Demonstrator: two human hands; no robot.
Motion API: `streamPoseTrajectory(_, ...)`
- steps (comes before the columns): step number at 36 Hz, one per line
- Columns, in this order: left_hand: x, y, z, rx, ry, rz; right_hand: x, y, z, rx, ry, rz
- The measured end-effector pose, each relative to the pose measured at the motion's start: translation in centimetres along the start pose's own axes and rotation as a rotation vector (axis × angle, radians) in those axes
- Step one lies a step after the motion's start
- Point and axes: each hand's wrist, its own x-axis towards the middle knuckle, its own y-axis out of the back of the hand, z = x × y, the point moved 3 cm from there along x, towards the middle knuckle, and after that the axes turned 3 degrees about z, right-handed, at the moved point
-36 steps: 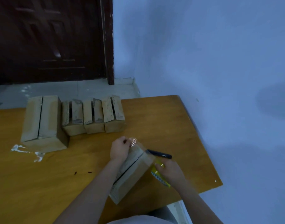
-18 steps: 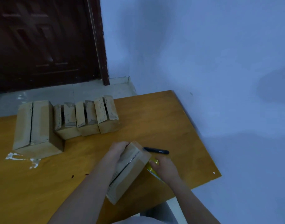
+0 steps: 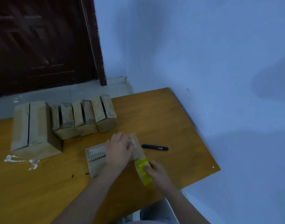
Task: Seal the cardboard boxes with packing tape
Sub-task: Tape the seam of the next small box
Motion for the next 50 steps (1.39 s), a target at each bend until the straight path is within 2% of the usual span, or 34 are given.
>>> streamPoseTrajectory(7, -5.2, -1.7, -0.3, 0.141, -0.134, -0.083, 0.6, -0.8, 1.5, 0.009, 0.005, 0.038)
streamPoseTrajectory(15, -5.7, -2.4, -0.9, 0.286, -0.190, -0.237, 1.4, -1.6, 3.1, -0.387, 0.028, 0.165)
streamPoseTrajectory(19, -5.7, -2.5, -1.0, 0.284, -0.162, -0.260, 1.1, -2.0, 3.5, -0.315, 0.023, 0.170)
streamPoseTrajectory(25, -5.8, -2.8, -1.1, 0.266, -0.207, -0.205, 0.8, -1.3, 3.1, -0.199, -0.020, 0.028)
streamPoseTrajectory(27, -5.8, -2.8, -1.1, 0.261, -0.216, -0.189, 1.8, -0.6, 2.2, -0.219, 0.007, 0.117)
streamPoseTrajectory(29, -5.8, -2.8, -1.2, 0.271, -0.214, -0.198, 3.9, 0.9, 1.8, -0.348, 0.063, 0.291)
streamPoseTrajectory(32, -5.8, -2.7, -1.2, 0.280, -0.186, -0.242, 8.0, 3.0, 1.6, -0.849, 0.075, 0.375)
streamPoseTrajectory(35, -5.8, -2.7, -1.2, 0.282, -0.181, -0.244, 10.5, 3.3, 1.3, -1.163, 0.067, 0.257)
streamPoseTrajectory(39, -5.7, -2.7, -1.1, 0.281, -0.174, -0.246, 11.2, 3.0, 1.9, -1.369, 0.110, 0.203)
streamPoseTrajectory(45, -5.7, -2.8, -1.1, 0.272, -0.183, -0.218, 9.4, 4.8, 3.8, -1.346, 0.099, 0.218)
streamPoseTrajectory(50, -5.6, -2.7, -1.1, 0.273, -0.163, -0.271, 6.2, 7.3, 3.8, -0.951, 0.193, 0.219)
